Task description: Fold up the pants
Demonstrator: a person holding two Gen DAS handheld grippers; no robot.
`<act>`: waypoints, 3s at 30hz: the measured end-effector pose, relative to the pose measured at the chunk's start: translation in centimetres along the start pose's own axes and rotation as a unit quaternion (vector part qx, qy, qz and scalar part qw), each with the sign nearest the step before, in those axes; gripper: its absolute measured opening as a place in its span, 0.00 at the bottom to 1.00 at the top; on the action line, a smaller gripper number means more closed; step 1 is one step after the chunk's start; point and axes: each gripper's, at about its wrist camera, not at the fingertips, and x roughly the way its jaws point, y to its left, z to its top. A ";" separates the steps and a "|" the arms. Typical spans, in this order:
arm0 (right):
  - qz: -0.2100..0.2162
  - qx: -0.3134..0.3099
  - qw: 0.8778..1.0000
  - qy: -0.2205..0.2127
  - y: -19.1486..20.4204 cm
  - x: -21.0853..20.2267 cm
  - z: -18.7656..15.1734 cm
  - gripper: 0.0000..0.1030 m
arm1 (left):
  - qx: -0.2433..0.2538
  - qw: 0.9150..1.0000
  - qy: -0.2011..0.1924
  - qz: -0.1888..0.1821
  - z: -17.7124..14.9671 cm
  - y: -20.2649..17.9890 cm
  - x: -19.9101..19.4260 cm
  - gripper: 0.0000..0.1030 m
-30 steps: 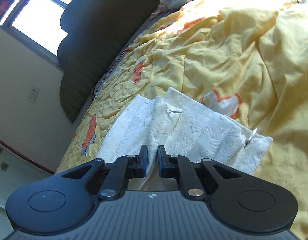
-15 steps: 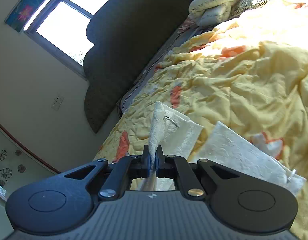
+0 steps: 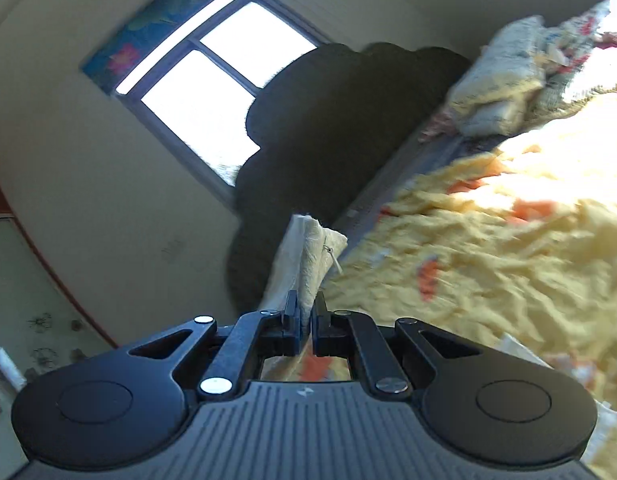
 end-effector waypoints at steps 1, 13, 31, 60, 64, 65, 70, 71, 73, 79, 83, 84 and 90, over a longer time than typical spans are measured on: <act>-0.028 0.031 0.999 0.017 -2.7 0.5 -0.8 0.05 | 0.001 1.000 0.023 -0.022 -0.8 -0.9 0.6 0.16; -0.086 0.010 0.995 0.052 -6.9 -0.9 -3.2 0.05 | 0.007 0.998 0.039 -0.040 -2.1 -1.4 0.5 0.15; 0.048 -0.286 0.935 0.206 7.8 1.8 -13.3 0.44 | -0.042 0.997 0.016 -0.067 -3.6 3.0 -5.5 0.59; 0.294 -0.537 0.738 0.285 24.0 -1.1 -35.0 0.44 | -0.244 0.905 0.139 0.320 -15.1 24.4 -12.8 0.58; 0.193 -0.499 0.813 0.229 20.0 -0.6 -28.9 0.44 | -0.233 0.931 0.104 0.260 -11.9 22.0 -11.2 0.58; 0.170 -0.487 0.828 0.221 19.0 -0.5 -27.5 0.45 | -0.229 0.939 0.098 0.237 -11.2 21.2 -10.5 0.59; 0.034 -0.448 0.858 0.247 12.7 1.8 -22.8 0.60 | -0.201 0.965 0.101 0.137 -8.6 15.7 -6.0 0.61; 0.025 -0.446 0.855 0.263 11.5 1.8 -22.4 0.59 | -0.191 0.966 0.105 0.139 -8.1 14.6 -5.4 0.61; 0.040 -0.434 0.865 0.249 10.1 0.5 -21.0 0.59 | -0.158 0.974 0.098 0.133 -6.9 12.0 -4.3 0.61; -0.034 -0.361 0.916 0.171 5.5 0.5 -14.8 0.71 | -0.118 0.989 0.065 0.060 -3.5 6.9 -1.6 0.63; -0.074 -0.316 0.939 0.115 2.2 -1.7 -11.4 0.71 | -0.090 0.992 0.067 0.056 -3.2 4.2 -0.8 0.63; -0.073 -0.291 0.949 0.093 1.4 -2.7 -10.5 0.71 | -0.087 0.993 0.064 0.050 -3.1 3.9 -0.7 0.63; -0.109 -0.110 0.985 0.072 -4.9 -4.2 -5.6 0.72 | -0.085 0.994 0.058 0.022 -2.2 2.3 0.1 0.63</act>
